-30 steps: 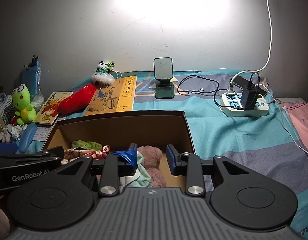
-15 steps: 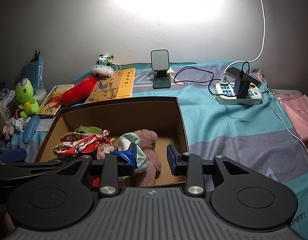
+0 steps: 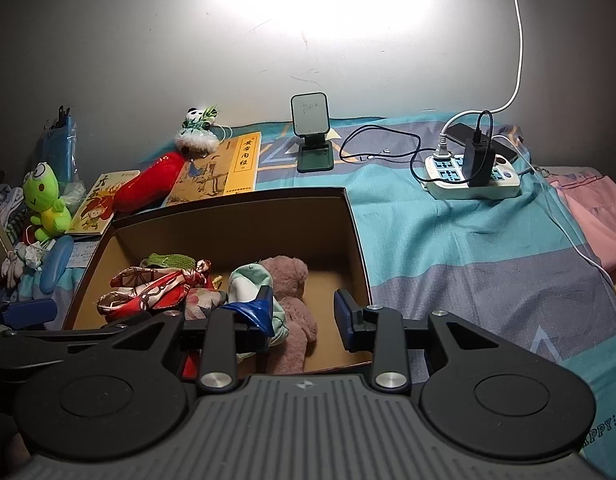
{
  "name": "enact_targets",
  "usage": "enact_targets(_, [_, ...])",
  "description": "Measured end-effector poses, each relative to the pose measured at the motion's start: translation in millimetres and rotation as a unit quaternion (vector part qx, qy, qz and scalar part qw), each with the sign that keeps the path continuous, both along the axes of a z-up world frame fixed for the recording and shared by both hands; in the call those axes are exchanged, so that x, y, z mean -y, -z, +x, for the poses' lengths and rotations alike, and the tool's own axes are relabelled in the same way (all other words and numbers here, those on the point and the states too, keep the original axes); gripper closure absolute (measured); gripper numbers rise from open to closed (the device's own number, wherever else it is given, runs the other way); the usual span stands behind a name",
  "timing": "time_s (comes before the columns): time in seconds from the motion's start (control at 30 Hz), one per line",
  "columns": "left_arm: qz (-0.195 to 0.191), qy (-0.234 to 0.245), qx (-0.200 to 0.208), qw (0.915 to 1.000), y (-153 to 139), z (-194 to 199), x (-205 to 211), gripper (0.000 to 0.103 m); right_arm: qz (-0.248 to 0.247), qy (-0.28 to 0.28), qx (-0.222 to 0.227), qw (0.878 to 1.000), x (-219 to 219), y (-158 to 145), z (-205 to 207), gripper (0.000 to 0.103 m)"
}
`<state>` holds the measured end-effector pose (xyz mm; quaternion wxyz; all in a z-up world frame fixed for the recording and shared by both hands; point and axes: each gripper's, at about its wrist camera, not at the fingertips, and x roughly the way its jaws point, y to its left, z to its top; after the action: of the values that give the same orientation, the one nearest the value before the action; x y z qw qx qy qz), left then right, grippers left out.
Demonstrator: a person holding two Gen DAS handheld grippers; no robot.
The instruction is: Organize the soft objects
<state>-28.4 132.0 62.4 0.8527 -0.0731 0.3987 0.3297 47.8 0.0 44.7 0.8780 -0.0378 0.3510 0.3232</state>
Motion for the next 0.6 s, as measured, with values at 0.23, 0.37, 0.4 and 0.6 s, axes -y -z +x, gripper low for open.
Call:
enact_targets(0.23, [-0.002, 0.006, 0.005, 1.0000, 2, 3, -7, 0.011, 0.000, 0.009, -0.001, 1.000, -4, 3, 4, 0.086])
enact_targets(0.37, [0.000, 0.009, 0.007, 0.9999, 3, 5, -12, 0.011, -0.001, 0.012, -0.002, 1.000, -8, 4, 5, 0.086])
enact_targets(0.4, [0.000, 0.011, 0.007, 0.9999, 3, 5, -13, 0.011, -0.001, 0.012, -0.002, 1.000, -10, 5, 5, 0.086])
enact_targets(0.6, [-0.002, 0.012, 0.008, 0.9999, 6, 6, -22, 0.011, -0.005, 0.013, -0.003, 1.000, -20, 8, 6, 0.086])
